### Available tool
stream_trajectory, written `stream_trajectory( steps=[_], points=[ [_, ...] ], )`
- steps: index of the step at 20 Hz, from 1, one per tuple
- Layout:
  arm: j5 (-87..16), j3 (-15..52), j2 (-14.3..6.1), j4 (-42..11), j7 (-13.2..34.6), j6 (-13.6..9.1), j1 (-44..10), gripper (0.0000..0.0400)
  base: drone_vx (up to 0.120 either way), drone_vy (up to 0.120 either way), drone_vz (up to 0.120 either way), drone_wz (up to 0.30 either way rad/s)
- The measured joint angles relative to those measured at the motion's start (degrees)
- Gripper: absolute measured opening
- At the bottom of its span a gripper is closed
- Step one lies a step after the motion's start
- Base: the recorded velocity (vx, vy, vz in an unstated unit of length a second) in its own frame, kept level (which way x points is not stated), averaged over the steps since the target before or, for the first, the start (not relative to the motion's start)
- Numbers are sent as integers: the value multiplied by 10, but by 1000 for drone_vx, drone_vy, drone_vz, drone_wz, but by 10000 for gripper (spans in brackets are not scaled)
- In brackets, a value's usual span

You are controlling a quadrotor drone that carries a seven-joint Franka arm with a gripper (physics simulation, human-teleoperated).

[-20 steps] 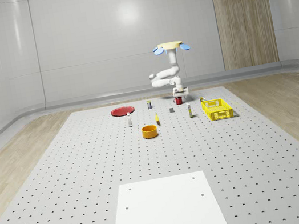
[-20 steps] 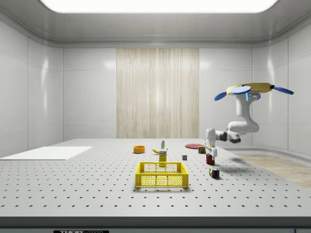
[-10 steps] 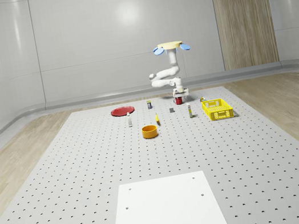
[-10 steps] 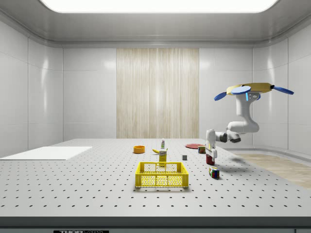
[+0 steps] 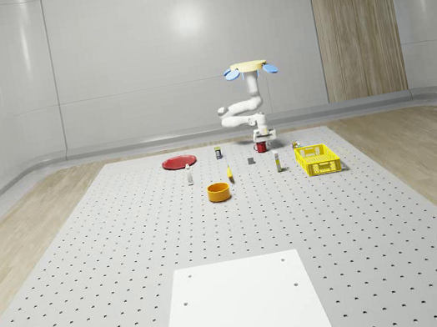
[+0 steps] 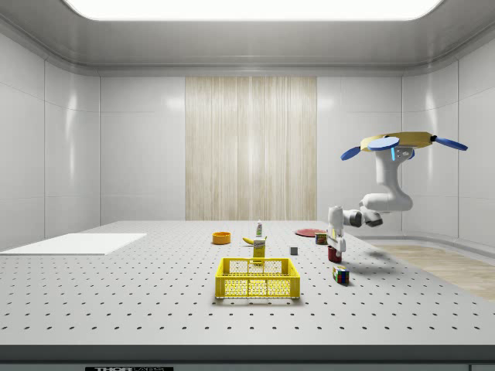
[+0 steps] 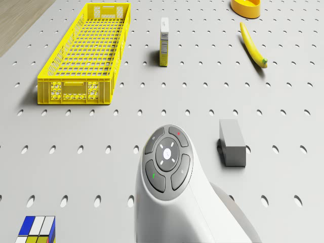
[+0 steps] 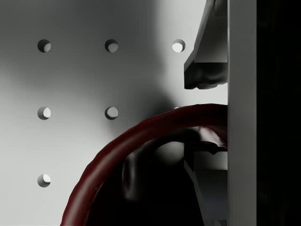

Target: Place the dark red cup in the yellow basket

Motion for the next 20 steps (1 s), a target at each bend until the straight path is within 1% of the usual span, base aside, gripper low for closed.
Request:
stream_trajectory(
  steps=[4,7,10,13,18,20],
  points=[
    [2,1,-4,0,2,3,-2,116,0,0,0,0],
    [6,5,-6,-1,3,4,-3,108,0,0,0,0],
    [22,21,-7,-5,6,-1,-3,104,0,0,0,0],
    [44,43,-7,-11,9,-9,-4,102,0,0,107,0],
    [69,69,-10,-16,14,-14,-7,100,120,0,120,0],
    [75,74,-12,-17,15,-14,-8,100,120,120,120,0]
  ],
)
